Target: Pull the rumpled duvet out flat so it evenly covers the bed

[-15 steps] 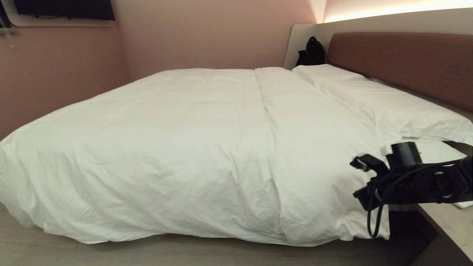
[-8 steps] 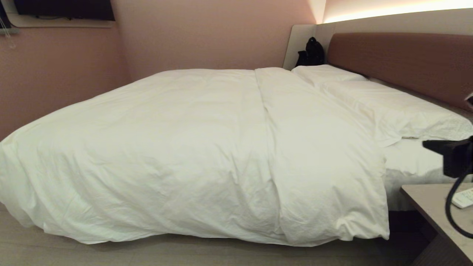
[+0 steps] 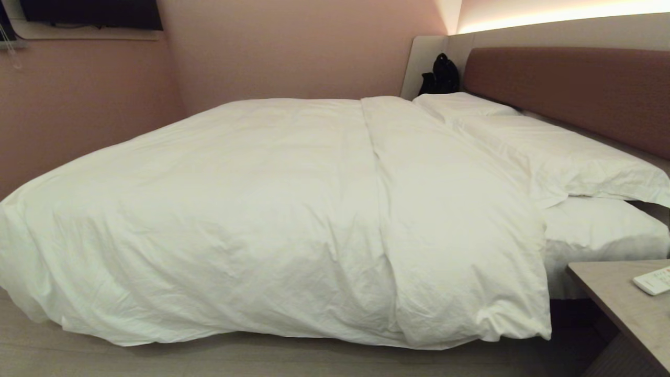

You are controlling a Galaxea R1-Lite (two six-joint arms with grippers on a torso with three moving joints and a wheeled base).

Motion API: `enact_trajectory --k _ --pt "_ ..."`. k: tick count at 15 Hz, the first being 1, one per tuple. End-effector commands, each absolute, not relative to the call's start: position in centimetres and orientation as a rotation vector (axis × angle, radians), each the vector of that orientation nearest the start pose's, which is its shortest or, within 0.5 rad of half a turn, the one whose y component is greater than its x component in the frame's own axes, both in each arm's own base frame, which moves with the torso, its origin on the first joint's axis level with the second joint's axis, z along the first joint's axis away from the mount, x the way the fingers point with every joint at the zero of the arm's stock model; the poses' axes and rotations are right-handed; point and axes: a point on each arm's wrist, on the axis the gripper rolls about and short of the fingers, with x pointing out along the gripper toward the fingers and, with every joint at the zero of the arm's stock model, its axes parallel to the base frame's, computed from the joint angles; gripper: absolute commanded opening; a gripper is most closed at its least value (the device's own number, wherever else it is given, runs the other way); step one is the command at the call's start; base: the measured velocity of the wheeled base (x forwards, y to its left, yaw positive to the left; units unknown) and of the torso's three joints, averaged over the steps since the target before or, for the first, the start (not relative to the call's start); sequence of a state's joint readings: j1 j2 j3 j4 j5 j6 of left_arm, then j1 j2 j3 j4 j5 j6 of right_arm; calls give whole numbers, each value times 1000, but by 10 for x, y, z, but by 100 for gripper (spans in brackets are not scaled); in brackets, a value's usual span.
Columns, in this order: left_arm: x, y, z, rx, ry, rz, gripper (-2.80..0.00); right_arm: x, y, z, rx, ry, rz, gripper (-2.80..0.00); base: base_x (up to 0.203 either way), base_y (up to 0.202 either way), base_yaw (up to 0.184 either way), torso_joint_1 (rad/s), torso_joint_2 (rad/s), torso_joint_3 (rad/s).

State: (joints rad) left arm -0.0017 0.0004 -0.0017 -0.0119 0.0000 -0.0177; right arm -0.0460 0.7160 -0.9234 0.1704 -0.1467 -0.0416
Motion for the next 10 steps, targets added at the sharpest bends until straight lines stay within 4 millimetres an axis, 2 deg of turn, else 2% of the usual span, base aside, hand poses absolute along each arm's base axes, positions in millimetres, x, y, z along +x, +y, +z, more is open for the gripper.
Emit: enact_trajectory --k 1,5,10 --pt "-23 0 77 -18 -14 -2 -280 -1 -5 309 -29 -85 -254 -280 0 0 0 0 0 0" --pt "-23 0 77 -18 -14 -2 -280 -36 -3 304 -25 -152 -254 -280 0 0 0 0 0 0" --pt "-23 0 77 -18 -14 -2 -280 -67 -2 296 -23 -181 -252 -280 0 0 0 0 0 0"
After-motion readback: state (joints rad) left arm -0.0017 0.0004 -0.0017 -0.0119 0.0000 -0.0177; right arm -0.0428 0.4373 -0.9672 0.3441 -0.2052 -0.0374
